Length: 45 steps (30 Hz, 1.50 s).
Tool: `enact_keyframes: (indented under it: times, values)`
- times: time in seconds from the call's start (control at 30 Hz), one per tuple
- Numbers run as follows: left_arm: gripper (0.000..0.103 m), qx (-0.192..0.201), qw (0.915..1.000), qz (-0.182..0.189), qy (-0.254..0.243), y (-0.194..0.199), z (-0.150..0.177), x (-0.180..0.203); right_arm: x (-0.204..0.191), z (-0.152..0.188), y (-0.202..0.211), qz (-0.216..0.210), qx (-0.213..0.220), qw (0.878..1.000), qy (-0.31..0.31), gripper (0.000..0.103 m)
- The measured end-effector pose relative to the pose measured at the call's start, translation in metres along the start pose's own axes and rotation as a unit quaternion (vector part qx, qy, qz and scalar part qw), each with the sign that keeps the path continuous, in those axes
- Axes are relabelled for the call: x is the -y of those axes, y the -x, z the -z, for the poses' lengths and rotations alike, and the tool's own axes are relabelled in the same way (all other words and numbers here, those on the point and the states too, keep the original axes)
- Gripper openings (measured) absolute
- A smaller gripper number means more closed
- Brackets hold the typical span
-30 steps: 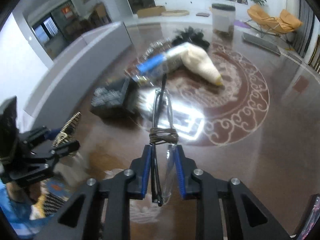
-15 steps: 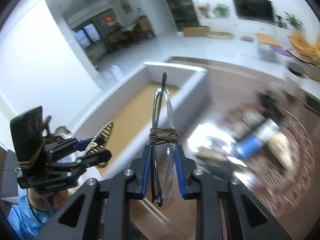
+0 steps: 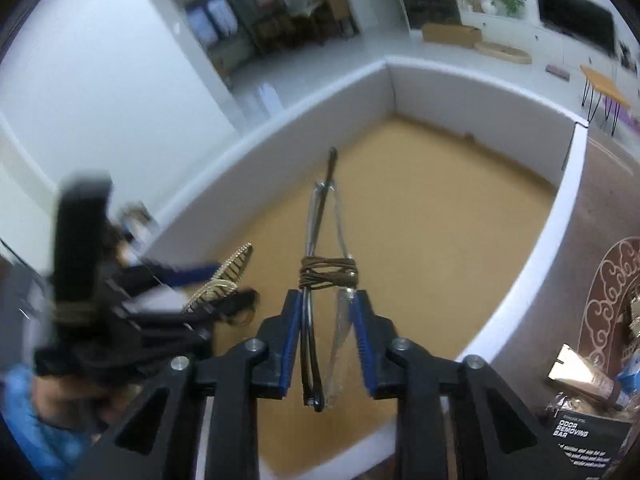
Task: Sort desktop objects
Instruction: 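Carry the hair clip and eyeglasses into the white bin and release both, then return both tools to the table and approach the black box with the left tool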
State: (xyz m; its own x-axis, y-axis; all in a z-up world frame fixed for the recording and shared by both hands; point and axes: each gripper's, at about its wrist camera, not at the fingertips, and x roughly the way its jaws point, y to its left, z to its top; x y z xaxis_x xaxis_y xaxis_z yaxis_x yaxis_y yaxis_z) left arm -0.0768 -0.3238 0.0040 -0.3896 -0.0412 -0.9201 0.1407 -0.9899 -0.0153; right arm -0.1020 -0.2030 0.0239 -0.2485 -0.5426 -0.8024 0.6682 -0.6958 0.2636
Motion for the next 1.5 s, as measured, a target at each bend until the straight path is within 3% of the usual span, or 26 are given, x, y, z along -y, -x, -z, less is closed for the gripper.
enact_keyframes:
  times: [0.03,0.1,0.13,0.23,0.33,0.43,0.7,0.8,0.83,0.87,0.97,1.03,1.13,1.3,1.37,1.5]
  values:
    - [0.064,-0.011,0.9999,0.0,-0.002,-0.004,0.001,0.002,-0.003,0.005,-0.01,0.025,-0.013,0.999,0.018,0.039]
    - [0.072,-0.013,0.9998,0.011,-0.003,-0.002,0.002,0.006,-0.014,0.009,-0.012,0.048,0.002,0.997,0.067,0.057]
    - [0.081,-0.011,0.9999,0.013,0.0,0.0,0.001,0.007,-0.019,0.012,-0.013,0.059,0.003,0.995,0.082,0.072]
    - [0.081,0.007,0.9998,-0.017,-0.011,0.008,0.002,0.014,-0.025,0.016,-0.022,0.081,-0.002,0.989,0.123,0.071]
    - [0.086,0.005,0.9998,0.017,0.004,0.008,0.005,0.014,-0.029,0.017,-0.027,0.09,-0.008,0.982,0.165,0.069]
    - [0.086,0.005,0.9999,0.014,-0.008,0.006,0.011,0.028,-0.036,0.019,-0.036,0.112,-0.021,0.974,0.194,0.069]
    - [0.086,0.025,0.9984,0.048,0.015,0.01,0.013,0.034,0.002,0.018,-0.015,0.089,0.004,0.98,0.18,0.066]
    - [0.086,0.059,0.9928,0.093,0.047,0.031,0.021,0.016,0.015,0.016,0.01,0.07,0.052,0.989,0.123,0.073]
    - [0.086,0.084,0.9899,0.1,0.057,0.044,0.022,0.01,0.019,0.017,0.019,0.064,0.065,0.989,0.112,0.081]
    - [0.088,0.099,0.9882,0.1,0.06,0.051,0.023,0.007,0.027,0.022,0.035,0.061,0.085,0.99,0.099,0.093]
    - [0.098,0.152,0.9825,0.092,0.056,0.081,0.027,0.011,0.062,0.049,0.086,0.082,0.144,0.984,0.06,0.103]
    - [0.1,0.168,0.9817,0.079,0.043,0.096,0.033,0.026,0.088,0.078,0.11,0.111,0.162,0.98,0.032,0.103]
    - [0.1,0.187,0.9779,0.094,-0.001,0.112,0.051,0.07,0.132,0.141,0.142,0.166,0.161,0.973,-0.025,0.103]
    - [0.102,0.205,0.9616,0.154,-0.099,0.127,0.089,0.176,0.209,0.226,0.152,0.239,0.093,0.957,-0.139,0.103]
    - [0.103,0.192,0.9569,0.17,-0.136,0.123,0.104,0.214,0.233,0.26,0.165,0.256,0.076,0.948,-0.175,0.103]
    - [0.103,0.127,0.9567,0.179,-0.191,0.075,0.13,0.285,0.258,0.274,0.174,0.276,0.075,0.938,-0.197,0.103]
